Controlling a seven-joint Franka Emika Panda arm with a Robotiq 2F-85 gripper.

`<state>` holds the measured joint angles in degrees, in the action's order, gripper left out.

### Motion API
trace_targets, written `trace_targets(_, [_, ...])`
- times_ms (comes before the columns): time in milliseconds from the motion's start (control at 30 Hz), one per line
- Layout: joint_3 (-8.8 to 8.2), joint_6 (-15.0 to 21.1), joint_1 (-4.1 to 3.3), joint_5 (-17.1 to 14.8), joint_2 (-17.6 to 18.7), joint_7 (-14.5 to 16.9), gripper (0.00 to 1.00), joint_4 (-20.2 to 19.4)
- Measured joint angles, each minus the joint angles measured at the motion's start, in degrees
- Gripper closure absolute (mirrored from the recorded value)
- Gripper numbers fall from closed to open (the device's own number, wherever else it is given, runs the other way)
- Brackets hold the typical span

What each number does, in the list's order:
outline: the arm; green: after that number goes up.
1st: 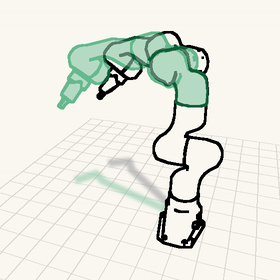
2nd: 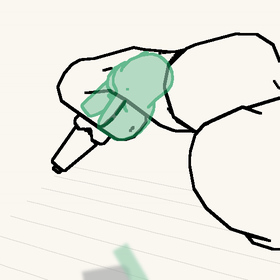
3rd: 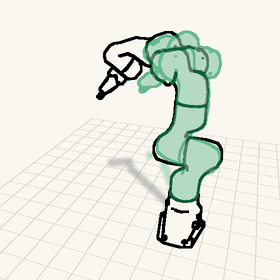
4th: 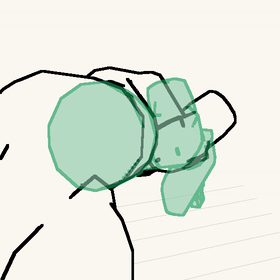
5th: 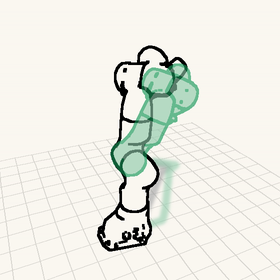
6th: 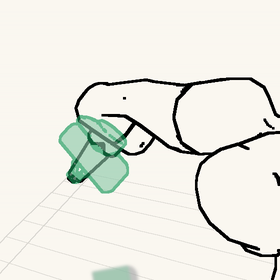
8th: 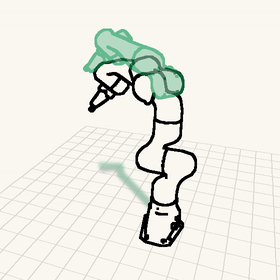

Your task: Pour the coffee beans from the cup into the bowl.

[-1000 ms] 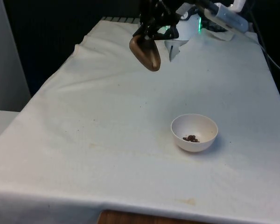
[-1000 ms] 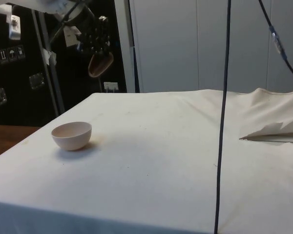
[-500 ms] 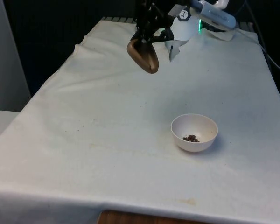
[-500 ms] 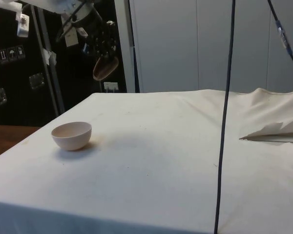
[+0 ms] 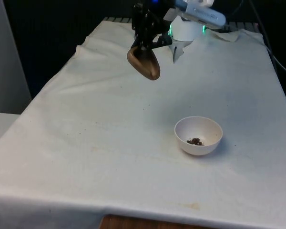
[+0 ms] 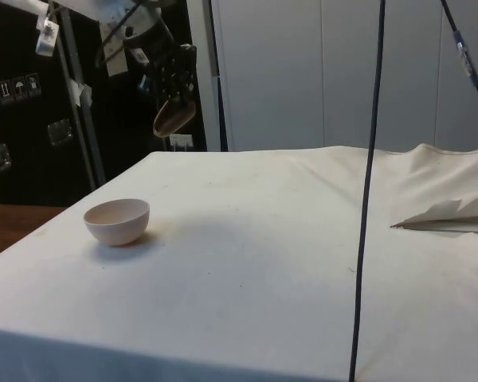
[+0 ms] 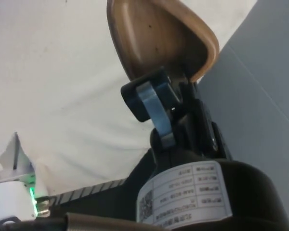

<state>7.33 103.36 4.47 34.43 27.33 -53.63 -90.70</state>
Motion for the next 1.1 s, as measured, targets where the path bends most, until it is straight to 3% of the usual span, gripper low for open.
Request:
trace_targets(300, [-2.52, 4.41, 0.00, -2.81, -0.23, 1.26, 1.00, -2.06])
trace_targets(833, [-6.65, 14.84, 0.00, -4.01, -0.23, 2.29, 1.00, -7.68])
trace_targets(933, [-6.88, 15.47, 0.00, -4.30, -0.23, 2.46, 1.00, -8.02])
trace_targets(1100, [-8.37, 18.28, 0.00, -6.99, -0.23, 4.64, 1.00, -9.28])
